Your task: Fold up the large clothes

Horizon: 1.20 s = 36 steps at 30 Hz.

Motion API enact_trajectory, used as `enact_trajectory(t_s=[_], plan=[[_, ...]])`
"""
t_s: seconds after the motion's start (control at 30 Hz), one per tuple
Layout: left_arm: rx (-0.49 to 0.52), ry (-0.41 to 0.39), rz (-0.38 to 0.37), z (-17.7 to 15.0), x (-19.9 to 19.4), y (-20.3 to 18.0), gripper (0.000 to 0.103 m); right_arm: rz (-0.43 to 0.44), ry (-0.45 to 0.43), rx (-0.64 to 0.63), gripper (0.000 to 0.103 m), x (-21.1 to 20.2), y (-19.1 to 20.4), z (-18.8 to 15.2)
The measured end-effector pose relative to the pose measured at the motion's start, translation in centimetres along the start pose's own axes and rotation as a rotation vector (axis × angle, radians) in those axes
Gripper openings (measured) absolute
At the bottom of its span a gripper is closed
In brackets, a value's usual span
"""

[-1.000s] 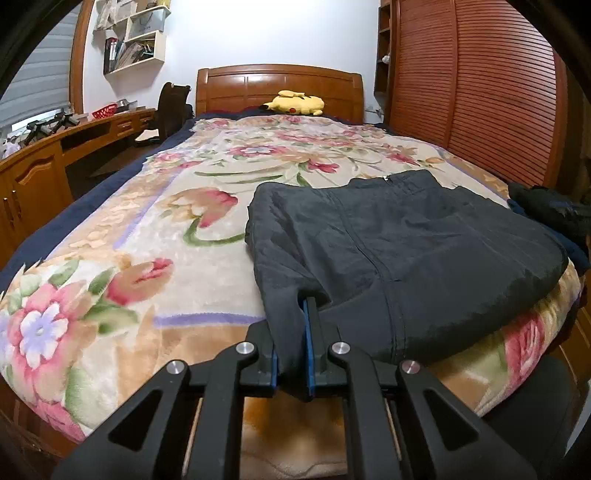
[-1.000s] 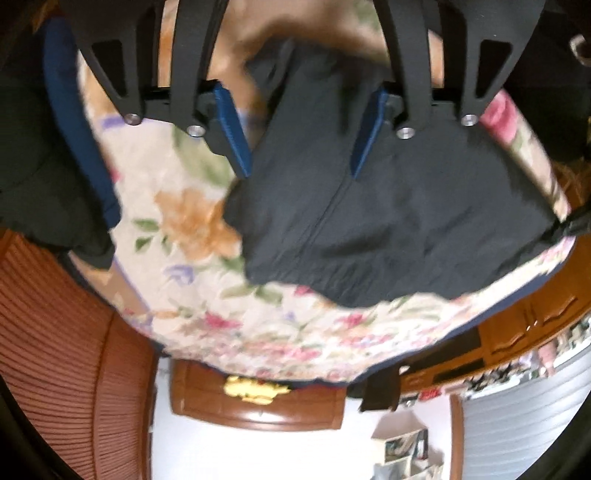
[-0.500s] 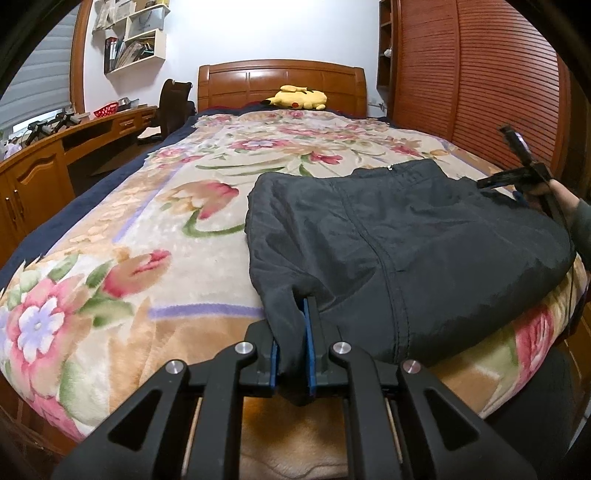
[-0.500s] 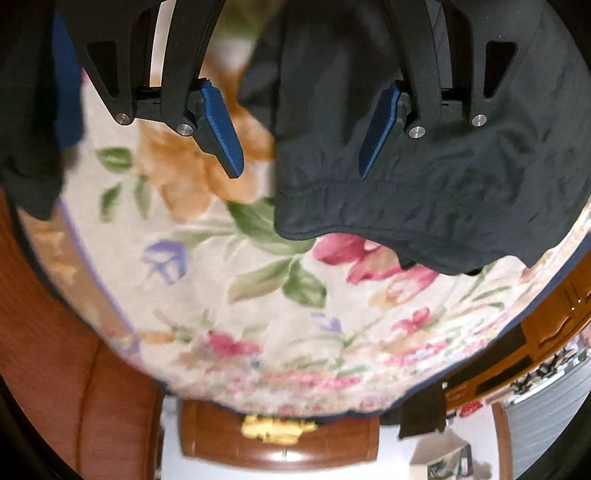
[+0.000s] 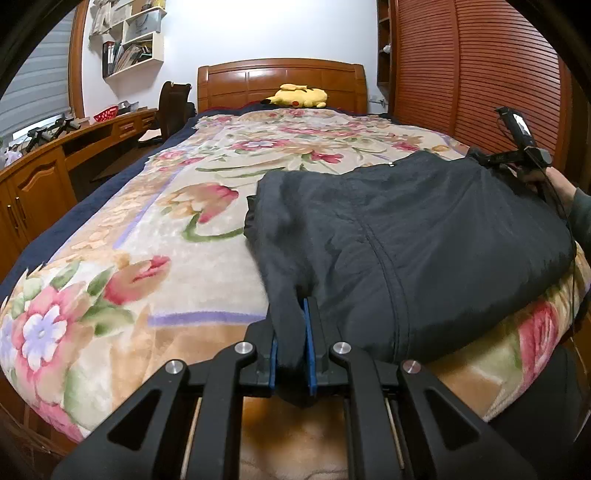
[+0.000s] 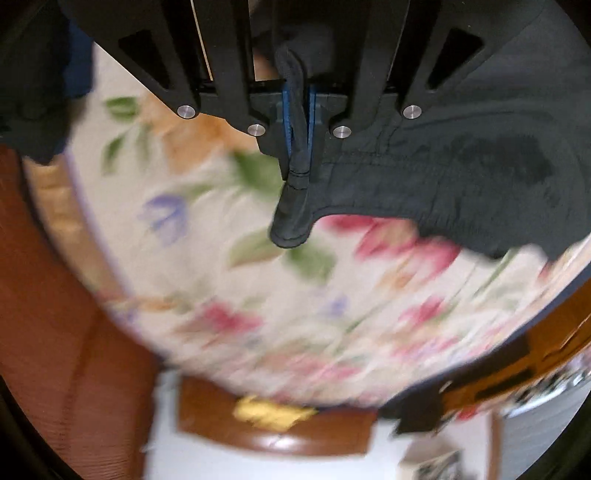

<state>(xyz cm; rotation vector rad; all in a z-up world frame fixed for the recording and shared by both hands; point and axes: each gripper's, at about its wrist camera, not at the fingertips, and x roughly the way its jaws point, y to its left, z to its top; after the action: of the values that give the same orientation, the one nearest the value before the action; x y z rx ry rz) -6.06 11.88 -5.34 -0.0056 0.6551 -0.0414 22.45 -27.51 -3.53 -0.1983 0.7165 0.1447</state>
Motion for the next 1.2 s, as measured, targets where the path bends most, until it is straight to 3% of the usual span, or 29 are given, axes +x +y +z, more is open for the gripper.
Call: enact_trajectory(t_s=[0.13, 0.2, 0.27, 0.33, 0.43, 0.53, 0.6, 0.67, 0.73, 0.93, 1.13, 1.2], plan=[[0.004, 0.004, 0.012, 0.4, -0.1, -0.2, 0.009, -0.028, 0.084, -0.062, 0.008, 0.9, 1.3, -0.1], [0.002, 0.003, 0.011, 0.4, -0.2, 0.0, 0.009, -0.041, 0.092, -0.076, 0.023, 0.1, 1.8, -0.2], [0.002, 0.006, 0.007, 0.3, -0.2, 0.1, 0.009, -0.042, 0.058, -0.107, 0.06, -1.3, 2.4, -0.2], [0.001, 0.006, 0.005, 0.3, -0.2, 0.1, 0.009, 0.004, 0.033, -0.125, 0.067, -2.9, 3.7, -0.1], [0.004, 0.007, 0.007, 0.4, -0.2, 0.1, 0.009, 0.091, 0.037, -0.161, 0.067, -4.1, 6.8, -0.1], [0.008, 0.009, 0.008, 0.4, -0.2, 0.1, 0.009, 0.247, 0.102, -0.234, 0.067, -4.1, 11.5, -0.8], [0.011, 0.011, 0.006, 0.5, -0.2, 0.0, 0.009, 0.293, 0.15, -0.278, 0.057, -3.2, 13.9, -1.4], [0.01, 0.012, 0.005, 0.5, -0.1, 0.1, 0.009, 0.299, 0.205, -0.312, 0.037, -1.4, 16.4, -2.0], [0.009, 0.013, 0.004, 0.6, -0.1, 0.1, 0.009, 0.286, 0.235, -0.321, 0.027, 0.4, 18.3, -2.4], [0.01, 0.012, 0.009, 0.7, 0.2, 0.0, 0.009, 0.268, 0.254, -0.321, 0.027, 3.3, 20.3, -2.0], [0.006, 0.015, 0.002, 0.6, 0.5, -0.1, 0.009, 0.247, 0.169, -0.255, 0.028, 0.6, 19.2, -1.7], [0.007, 0.016, 0.003, 0.5, 0.4, 0.0, 0.009, 0.24, 0.137, -0.236, 0.033, -1.0, 18.8, -2.0]])
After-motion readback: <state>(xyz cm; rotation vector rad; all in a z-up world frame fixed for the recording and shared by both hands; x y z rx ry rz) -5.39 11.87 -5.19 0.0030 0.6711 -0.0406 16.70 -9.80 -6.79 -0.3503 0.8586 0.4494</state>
